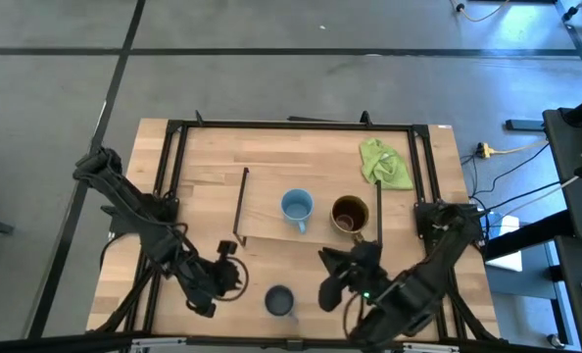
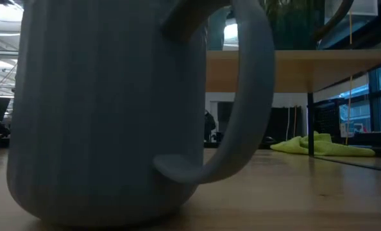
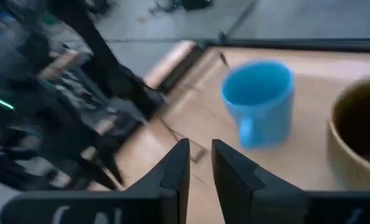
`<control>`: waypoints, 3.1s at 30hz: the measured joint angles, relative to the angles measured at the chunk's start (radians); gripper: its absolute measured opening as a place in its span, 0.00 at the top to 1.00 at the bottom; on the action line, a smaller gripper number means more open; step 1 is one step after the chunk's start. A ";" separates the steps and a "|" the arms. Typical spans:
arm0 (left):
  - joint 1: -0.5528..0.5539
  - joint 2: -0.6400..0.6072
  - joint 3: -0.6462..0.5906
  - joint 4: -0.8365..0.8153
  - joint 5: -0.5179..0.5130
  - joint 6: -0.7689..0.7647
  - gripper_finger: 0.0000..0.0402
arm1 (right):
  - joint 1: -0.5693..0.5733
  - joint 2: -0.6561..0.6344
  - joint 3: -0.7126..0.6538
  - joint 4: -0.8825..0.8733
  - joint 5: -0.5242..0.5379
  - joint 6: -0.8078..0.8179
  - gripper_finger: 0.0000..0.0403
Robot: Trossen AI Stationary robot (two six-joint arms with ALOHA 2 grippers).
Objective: Stack small to large cups/mugs on shelf
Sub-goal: Adjust the light blue mug on the shelf
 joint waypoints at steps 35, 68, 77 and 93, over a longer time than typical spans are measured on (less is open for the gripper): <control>0.015 0.162 0.000 0.397 0.106 0.392 0.89 | 0.107 -0.068 -0.009 0.002 -0.061 -0.072 0.83; 0.589 -0.056 0.146 -0.216 0.186 0.712 0.93 | 0.099 -0.068 -0.009 -0.003 -0.006 -0.005 0.83; 0.745 -0.087 0.077 -0.060 0.237 0.802 0.93 | 0.090 -0.068 -0.009 -0.003 -0.004 -0.012 0.83; 0.836 0.002 0.018 0.121 0.350 0.818 0.93 | 0.085 -0.068 -0.009 -0.002 -0.005 -0.005 0.83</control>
